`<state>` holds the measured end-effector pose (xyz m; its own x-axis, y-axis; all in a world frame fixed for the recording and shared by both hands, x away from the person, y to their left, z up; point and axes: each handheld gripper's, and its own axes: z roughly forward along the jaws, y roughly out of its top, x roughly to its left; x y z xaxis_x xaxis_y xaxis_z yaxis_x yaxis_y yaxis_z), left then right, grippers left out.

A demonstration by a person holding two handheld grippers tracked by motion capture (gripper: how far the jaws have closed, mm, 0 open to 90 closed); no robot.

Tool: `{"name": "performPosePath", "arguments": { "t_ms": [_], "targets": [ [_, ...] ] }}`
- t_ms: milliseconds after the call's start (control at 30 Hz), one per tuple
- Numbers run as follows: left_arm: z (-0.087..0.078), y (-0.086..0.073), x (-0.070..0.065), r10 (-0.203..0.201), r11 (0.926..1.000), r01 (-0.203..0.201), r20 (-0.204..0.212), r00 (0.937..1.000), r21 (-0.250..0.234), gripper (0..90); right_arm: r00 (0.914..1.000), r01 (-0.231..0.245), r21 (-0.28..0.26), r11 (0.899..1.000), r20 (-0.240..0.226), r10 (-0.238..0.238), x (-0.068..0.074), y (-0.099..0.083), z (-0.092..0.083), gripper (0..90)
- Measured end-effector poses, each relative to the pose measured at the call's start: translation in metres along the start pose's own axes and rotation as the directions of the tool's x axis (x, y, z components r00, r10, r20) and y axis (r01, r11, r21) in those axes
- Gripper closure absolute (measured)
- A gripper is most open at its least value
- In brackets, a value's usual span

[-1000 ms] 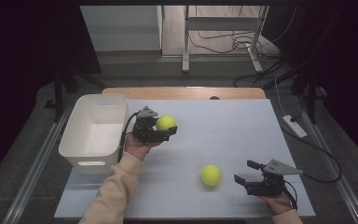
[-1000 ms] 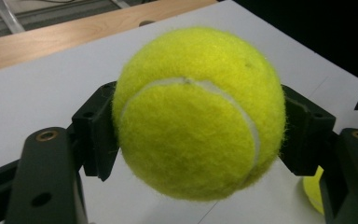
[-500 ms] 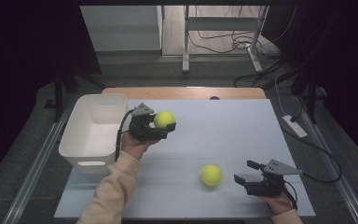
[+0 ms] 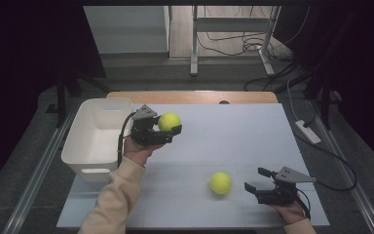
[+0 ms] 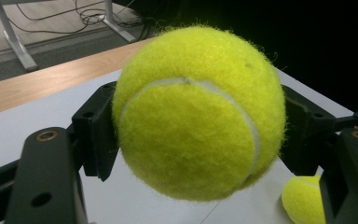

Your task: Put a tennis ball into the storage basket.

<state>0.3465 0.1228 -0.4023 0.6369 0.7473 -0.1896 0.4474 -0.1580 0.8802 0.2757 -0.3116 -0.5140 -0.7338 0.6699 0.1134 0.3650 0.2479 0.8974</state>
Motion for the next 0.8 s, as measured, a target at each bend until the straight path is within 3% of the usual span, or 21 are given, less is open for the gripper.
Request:
{"name": "performPosePath", "arguments": {
  "t_ms": [800],
  "targets": [
    [-0.019, 0.008, 0.005, -0.015, 0.9988, 0.014, -0.013, 0.9998, -0.048, 27.6, 1.0, 0.001, -0.002, 1.0, 0.003, -0.001, 0.0, 0.0, 0.0, 15.1]
  ]
}}
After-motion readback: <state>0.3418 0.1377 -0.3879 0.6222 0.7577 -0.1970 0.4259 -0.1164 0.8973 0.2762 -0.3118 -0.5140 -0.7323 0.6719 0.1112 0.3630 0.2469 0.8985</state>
